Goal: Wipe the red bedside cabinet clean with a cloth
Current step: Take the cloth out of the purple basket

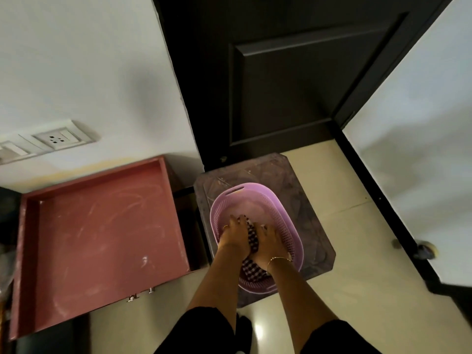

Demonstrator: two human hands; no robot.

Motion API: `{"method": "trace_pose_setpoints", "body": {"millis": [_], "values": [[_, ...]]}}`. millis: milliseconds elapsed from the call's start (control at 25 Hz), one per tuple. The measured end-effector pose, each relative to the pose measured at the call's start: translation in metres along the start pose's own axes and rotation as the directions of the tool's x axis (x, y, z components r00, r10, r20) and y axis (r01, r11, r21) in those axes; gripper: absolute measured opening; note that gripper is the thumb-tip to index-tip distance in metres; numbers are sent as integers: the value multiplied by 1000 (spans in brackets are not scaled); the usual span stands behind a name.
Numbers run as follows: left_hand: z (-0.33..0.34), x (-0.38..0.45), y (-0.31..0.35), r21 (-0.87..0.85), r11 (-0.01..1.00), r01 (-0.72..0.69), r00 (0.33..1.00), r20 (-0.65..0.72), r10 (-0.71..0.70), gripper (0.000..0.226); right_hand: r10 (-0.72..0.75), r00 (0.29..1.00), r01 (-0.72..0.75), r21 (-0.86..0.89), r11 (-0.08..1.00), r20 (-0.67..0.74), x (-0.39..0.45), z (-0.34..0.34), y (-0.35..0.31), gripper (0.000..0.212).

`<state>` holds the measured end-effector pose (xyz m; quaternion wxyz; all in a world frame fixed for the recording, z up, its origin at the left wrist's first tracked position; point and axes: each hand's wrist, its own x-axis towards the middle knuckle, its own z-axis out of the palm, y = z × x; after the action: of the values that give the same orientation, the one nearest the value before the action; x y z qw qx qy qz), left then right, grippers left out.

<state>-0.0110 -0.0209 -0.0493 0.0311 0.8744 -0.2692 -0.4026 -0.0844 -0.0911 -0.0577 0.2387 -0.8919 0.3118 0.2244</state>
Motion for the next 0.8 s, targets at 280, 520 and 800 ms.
{"method": "trace_pose_setpoints", "body": {"millis": [280, 520, 800], "values": [[-2, 10, 2, -60, 992, 115, 993, 46, -112, 77, 21, 997, -17, -67, 998, 71, 9, 12, 6, 65], [-25, -4, 3, -176, 984, -34, 976, -216, -5, 49, -74, 997, 76, 64, 995, -29, 10, -7, 7, 61], [-48, -36, 5, -813, 573, -105, 867, -357, -348, 37, -34, 983, 79, 250, 965, -182, -11, -44, -11, 53]]}}
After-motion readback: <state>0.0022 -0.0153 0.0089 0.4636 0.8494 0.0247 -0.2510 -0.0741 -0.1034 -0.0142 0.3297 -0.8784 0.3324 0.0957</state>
